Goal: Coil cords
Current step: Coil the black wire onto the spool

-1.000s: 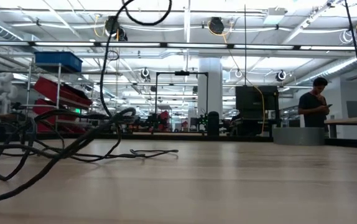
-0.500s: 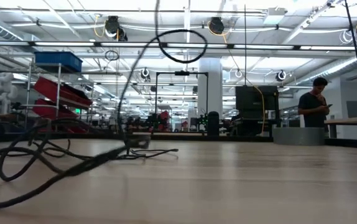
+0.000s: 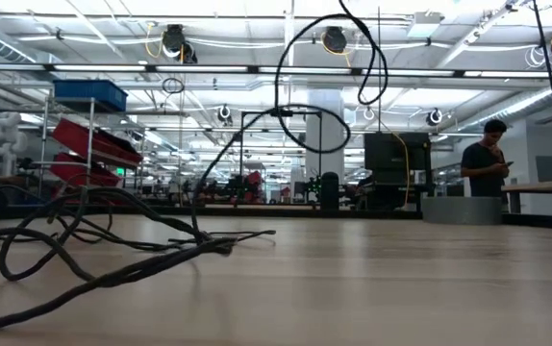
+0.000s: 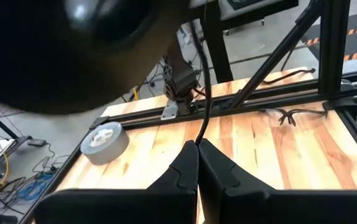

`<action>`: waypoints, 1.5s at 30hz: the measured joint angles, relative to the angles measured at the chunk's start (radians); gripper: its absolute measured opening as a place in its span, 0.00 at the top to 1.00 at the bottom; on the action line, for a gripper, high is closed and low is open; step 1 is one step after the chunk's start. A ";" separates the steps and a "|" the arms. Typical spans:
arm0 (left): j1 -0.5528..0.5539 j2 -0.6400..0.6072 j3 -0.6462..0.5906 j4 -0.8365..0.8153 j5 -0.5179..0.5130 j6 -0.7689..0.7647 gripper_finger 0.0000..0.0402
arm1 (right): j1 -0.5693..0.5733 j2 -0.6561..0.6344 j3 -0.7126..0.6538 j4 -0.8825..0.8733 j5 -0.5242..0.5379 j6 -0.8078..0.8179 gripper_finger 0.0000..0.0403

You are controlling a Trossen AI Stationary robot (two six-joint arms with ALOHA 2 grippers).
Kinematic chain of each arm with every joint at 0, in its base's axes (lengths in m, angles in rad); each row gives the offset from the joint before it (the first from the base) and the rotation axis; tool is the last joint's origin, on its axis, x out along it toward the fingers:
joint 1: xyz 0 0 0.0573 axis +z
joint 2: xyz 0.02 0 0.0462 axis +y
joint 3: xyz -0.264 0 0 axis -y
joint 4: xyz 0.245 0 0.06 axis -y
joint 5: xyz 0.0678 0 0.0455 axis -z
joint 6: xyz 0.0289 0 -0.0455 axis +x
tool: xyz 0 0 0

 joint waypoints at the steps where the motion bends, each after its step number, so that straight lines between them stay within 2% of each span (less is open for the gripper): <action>1: 0.003 0.000 0.000 0.000 0.000 0.000 1.00 | 0.006 0.000 0.000 0.013 0.000 -0.013 1.00; 12: -0.007 0.002 0.000 0.065 0.003 -0.001 1.00 | 0.020 0.000 0.000 0.063 -0.003 -0.042 1.00; 17: -0.009 0.002 0.000 0.112 0.051 -0.001 1.00 | -0.001 0.000 0.000 0.064 -0.021 -0.034 1.00; 22: -0.014 0.002 0.000 0.167 0.109 0.000 1.00 | -0.025 0.000 0.000 0.023 -0.020 -0.001 1.00; 32: -0.072 -0.020 0.000 0.210 0.110 0.059 1.00 | -0.033 0.001 0.000 -0.029 -0.016 0.036 1.00; 37: -0.119 -0.081 0.000 0.115 0.104 0.032 1.00 | -0.006 -0.002 0.000 -0.022 0.007 0.013 1.00; 45: -0.115 -0.145 0.000 -0.251 0.095 -0.159 1.00 | 0.054 -0.034 0.000 -0.009 0.008 0.017 1.00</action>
